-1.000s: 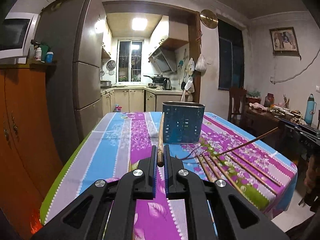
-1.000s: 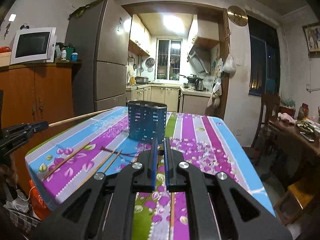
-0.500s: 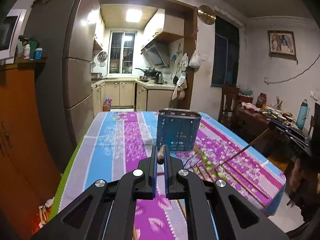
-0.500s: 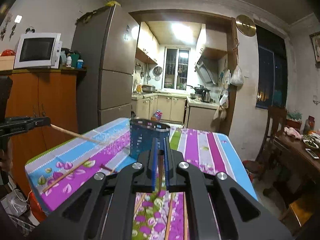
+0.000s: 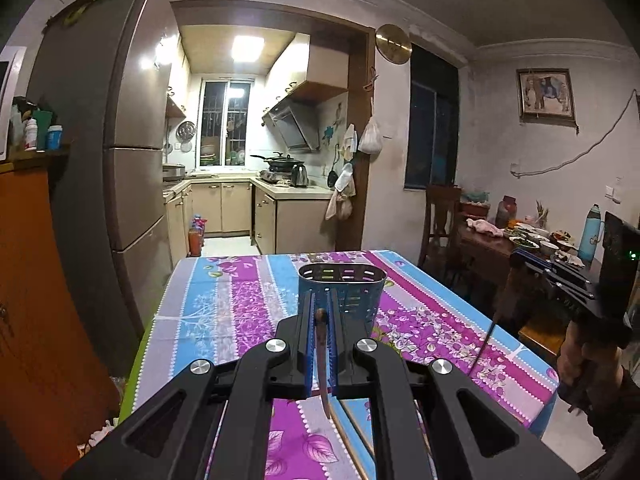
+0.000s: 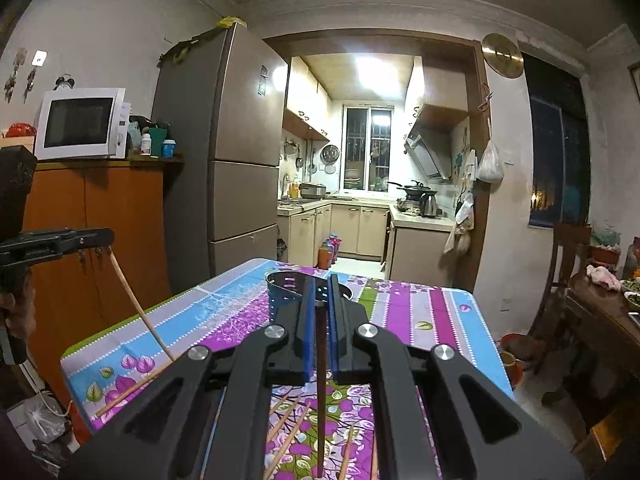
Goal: Organize utensils
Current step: 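Lift the left gripper's chopstick toward the blue holder while the right gripper carries its own, then lower the left gripper's chopstick into the holder while the right gripper inserts its own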
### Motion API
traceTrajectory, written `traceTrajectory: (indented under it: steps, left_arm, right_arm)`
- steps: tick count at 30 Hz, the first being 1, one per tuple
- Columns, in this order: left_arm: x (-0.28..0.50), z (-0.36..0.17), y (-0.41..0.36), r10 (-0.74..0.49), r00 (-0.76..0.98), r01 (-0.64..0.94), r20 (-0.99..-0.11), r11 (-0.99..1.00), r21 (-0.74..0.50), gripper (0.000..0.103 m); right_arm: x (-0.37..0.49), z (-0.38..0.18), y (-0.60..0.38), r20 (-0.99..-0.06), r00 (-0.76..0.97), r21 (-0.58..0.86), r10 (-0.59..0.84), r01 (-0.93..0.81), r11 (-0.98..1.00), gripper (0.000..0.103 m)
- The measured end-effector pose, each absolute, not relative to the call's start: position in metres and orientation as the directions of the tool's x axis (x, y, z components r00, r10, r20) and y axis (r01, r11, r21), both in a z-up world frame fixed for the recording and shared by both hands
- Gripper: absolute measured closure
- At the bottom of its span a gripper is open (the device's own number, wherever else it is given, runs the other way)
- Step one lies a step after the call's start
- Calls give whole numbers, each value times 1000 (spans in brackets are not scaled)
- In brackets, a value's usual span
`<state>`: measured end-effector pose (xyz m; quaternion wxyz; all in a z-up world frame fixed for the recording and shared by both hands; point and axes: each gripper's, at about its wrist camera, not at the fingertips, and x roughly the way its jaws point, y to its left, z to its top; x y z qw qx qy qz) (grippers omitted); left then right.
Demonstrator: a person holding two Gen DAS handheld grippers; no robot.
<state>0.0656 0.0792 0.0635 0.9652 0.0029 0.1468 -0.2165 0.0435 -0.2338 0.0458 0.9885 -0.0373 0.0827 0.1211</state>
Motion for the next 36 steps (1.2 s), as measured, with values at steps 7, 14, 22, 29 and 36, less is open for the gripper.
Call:
traceTrajectory:
  steps: [7, 14, 22, 29, 36]
  left_arm:
    - [81, 72, 77, -451, 849, 445, -276, 891, -87, 96]
    - [118, 96, 68, -477, 844, 469, -245, 878, -91, 96]
    - [168, 164, 51, -484, 863, 483, -144, 874, -46, 96]
    - [230, 189, 21, -472, 871, 478, -136, 878, 17, 96]
    - [289, 141, 9, -466, 859, 475, -214, 880, -8, 96]
  right_arm:
    - [58, 59, -240, -198, 941, -11, 274, -281, 960, 98]
    - [82, 85, -238, -186, 938, -12, 294, -302, 953, 98]
    - [119, 145, -235, -90, 952, -39, 293, -298, 954, 98]
    - [167, 181, -230, 10, 963, -34, 271, -270, 962, 98]
    - [226, 149, -233, 10, 970, 73, 243, -243, 967, 98]
